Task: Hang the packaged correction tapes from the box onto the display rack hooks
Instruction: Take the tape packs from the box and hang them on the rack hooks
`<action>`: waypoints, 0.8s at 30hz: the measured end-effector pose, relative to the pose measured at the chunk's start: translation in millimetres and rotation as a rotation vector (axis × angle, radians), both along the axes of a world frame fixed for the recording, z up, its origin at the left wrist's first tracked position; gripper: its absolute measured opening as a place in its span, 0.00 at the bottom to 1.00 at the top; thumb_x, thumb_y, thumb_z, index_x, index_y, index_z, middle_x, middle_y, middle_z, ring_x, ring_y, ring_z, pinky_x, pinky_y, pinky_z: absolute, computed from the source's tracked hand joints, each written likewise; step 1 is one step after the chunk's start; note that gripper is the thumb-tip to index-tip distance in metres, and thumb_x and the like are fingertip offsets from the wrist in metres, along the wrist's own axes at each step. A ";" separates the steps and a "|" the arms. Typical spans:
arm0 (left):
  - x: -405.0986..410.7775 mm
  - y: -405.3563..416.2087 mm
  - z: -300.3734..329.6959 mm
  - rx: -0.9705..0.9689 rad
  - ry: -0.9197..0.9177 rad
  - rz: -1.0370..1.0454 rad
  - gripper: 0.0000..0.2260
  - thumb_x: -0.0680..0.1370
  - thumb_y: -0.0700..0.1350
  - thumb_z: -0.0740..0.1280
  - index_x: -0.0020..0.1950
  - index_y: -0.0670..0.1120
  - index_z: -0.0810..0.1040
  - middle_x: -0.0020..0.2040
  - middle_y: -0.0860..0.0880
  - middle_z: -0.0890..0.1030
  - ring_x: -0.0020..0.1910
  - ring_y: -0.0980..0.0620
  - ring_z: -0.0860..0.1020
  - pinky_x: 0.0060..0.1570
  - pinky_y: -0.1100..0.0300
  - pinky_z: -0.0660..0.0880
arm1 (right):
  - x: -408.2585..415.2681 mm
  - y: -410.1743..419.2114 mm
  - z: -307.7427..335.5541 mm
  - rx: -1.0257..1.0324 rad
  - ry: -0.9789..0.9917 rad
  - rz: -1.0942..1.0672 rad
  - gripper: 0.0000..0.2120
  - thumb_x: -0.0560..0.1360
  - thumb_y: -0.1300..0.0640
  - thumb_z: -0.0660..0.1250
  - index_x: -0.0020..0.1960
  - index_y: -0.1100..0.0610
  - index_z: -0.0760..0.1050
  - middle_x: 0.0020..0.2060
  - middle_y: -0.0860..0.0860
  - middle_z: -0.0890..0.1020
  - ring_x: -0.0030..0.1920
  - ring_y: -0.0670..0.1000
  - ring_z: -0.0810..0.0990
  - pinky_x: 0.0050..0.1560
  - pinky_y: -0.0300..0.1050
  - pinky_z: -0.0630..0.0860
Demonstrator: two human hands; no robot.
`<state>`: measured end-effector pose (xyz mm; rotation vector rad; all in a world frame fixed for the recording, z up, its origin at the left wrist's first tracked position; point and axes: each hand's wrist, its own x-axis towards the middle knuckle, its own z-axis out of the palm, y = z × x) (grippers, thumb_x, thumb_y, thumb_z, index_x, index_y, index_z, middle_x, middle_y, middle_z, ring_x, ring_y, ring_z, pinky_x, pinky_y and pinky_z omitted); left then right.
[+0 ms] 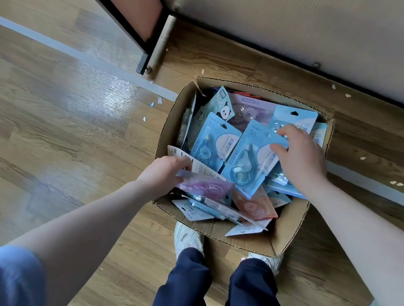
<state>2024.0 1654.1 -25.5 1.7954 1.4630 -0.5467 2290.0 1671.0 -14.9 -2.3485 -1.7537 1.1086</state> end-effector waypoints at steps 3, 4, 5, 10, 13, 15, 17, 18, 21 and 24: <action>-3.7 4.9 1.3 -0.041 0.002 0.016 0.17 0.71 0.28 0.58 0.54 0.45 0.75 0.49 0.45 0.80 0.47 0.45 0.77 0.41 0.56 0.73 | 1.1 1.4 1.2 -0.010 0.031 -0.028 0.07 0.77 0.56 0.65 0.54 0.56 0.73 0.53 0.54 0.79 0.44 0.54 0.72 0.40 0.44 0.63; -3.9 5.6 2.7 -0.030 0.007 0.020 0.16 0.72 0.29 0.59 0.53 0.44 0.76 0.49 0.45 0.80 0.46 0.46 0.77 0.40 0.57 0.72 | 2.0 0.4 1.5 -0.014 0.054 -0.045 0.07 0.76 0.56 0.65 0.53 0.56 0.73 0.51 0.54 0.79 0.43 0.54 0.72 0.40 0.44 0.64; -4.1 6.0 4.5 -0.011 0.014 0.018 0.14 0.73 0.30 0.60 0.52 0.43 0.77 0.48 0.45 0.80 0.45 0.46 0.76 0.39 0.59 0.70 | 2.8 -1.3 2.5 -0.021 0.086 -0.062 0.07 0.76 0.56 0.66 0.53 0.56 0.74 0.50 0.54 0.79 0.43 0.54 0.73 0.39 0.45 0.65; -6.4 6.7 15.4 0.078 -0.011 -0.002 0.04 0.76 0.39 0.65 0.49 0.42 0.78 0.46 0.44 0.79 0.43 0.44 0.76 0.38 0.58 0.68 | 5.9 -8.9 9.1 -0.073 0.179 -0.057 0.13 0.76 0.54 0.66 0.60 0.54 0.76 0.50 0.56 0.80 0.43 0.54 0.73 0.39 0.44 0.66; -8.2 5.7 21.7 0.118 -0.032 -0.024 0.05 0.77 0.43 0.65 0.50 0.43 0.75 0.46 0.45 0.77 0.42 0.44 0.76 0.35 0.59 0.63 | 7.4 -9.7 12.7 -0.067 0.197 -0.051 0.09 0.76 0.54 0.64 0.55 0.52 0.77 0.48 0.54 0.80 0.43 0.54 0.74 0.38 0.44 0.66; -8.3 3.7 25.7 0.144 -0.032 -0.053 0.06 0.78 0.45 0.63 0.50 0.43 0.74 0.45 0.45 0.78 0.41 0.43 0.76 0.34 0.59 0.62 | 8.4 -9.6 15.5 -0.051 0.198 -0.044 0.04 0.77 0.53 0.63 0.47 0.51 0.76 0.46 0.54 0.80 0.43 0.55 0.75 0.37 0.45 0.67; -7.9 2.5 29.2 0.154 -0.024 -0.045 0.07 0.78 0.46 0.63 0.51 0.43 0.73 0.44 0.45 0.79 0.41 0.42 0.76 0.34 0.58 0.63 | 8.4 -9.3 20.2 -0.029 0.188 -0.022 0.06 0.77 0.52 0.63 0.42 0.51 0.74 0.43 0.53 0.79 0.43 0.55 0.76 0.37 0.46 0.68; -7.5 2.7 30.6 0.148 -0.023 -0.015 0.06 0.78 0.45 0.64 0.51 0.43 0.73 0.44 0.44 0.80 0.41 0.41 0.76 0.34 0.58 0.64 | 8.3 -9.1 23.5 -0.016 0.180 -0.015 0.07 0.77 0.52 0.63 0.42 0.52 0.75 0.42 0.52 0.79 0.43 0.55 0.76 0.37 0.47 0.69; -6.2 4.2 33.5 0.129 -0.052 0.107 0.06 0.74 0.39 0.68 0.50 0.42 0.77 0.45 0.44 0.81 0.45 0.42 0.78 0.40 0.57 0.71 | 9.1 -10.3 33.0 0.026 0.144 0.007 0.07 0.77 0.52 0.63 0.43 0.53 0.77 0.40 0.52 0.80 0.42 0.55 0.77 0.40 0.49 0.73; -3.8 3.1 40.2 0.115 -0.089 0.173 0.05 0.72 0.37 0.69 0.47 0.41 0.79 0.43 0.46 0.82 0.44 0.46 0.79 0.43 0.59 0.73 | 8.9 -12.1 41.5 0.041 0.108 0.014 0.07 0.77 0.52 0.63 0.47 0.54 0.79 0.43 0.54 0.82 0.43 0.56 0.77 0.40 0.48 0.73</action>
